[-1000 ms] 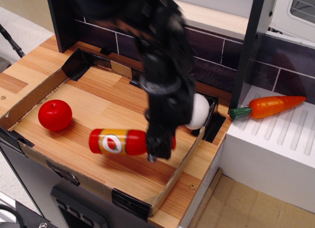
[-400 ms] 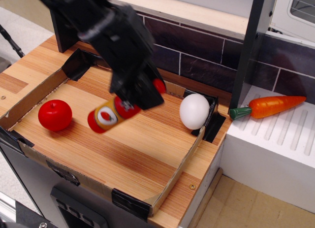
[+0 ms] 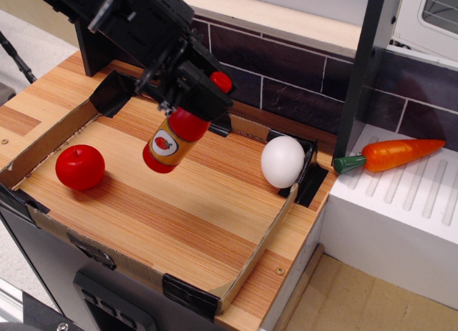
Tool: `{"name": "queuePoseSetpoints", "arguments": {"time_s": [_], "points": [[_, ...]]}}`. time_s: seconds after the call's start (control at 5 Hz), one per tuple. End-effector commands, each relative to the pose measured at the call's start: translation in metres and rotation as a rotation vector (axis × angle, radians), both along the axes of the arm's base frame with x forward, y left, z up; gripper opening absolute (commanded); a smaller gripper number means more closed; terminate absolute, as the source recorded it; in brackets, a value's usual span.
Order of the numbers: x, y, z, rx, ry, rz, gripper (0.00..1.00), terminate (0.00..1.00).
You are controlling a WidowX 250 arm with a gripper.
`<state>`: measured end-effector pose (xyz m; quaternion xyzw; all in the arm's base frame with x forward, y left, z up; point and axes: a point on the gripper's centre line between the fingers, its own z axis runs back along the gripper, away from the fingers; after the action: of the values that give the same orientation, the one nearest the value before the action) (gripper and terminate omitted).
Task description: Upright hot sauce bottle
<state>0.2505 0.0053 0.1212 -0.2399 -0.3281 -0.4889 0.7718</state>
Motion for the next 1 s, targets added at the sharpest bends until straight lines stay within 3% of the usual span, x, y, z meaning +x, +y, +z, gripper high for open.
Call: {"name": "queuePoseSetpoints", "arguments": {"time_s": [0.0, 0.2, 0.4, 0.6, 0.8], "points": [[-0.012, 0.021, -0.002, -0.160, -0.028, 0.035, 0.00, 0.00], [-0.018, 0.013, -0.007, -0.200, -0.053, 0.062, 0.00, 0.00], [-0.021, 0.005, -0.027, -0.315, -0.134, 0.177, 0.00, 0.00], [-0.029, 0.001, -0.041, -0.413, -0.173, 0.261, 0.00, 0.00], [-0.031, -0.002, -0.055, -0.421, -0.254, 0.284, 0.00, 0.00]]}}
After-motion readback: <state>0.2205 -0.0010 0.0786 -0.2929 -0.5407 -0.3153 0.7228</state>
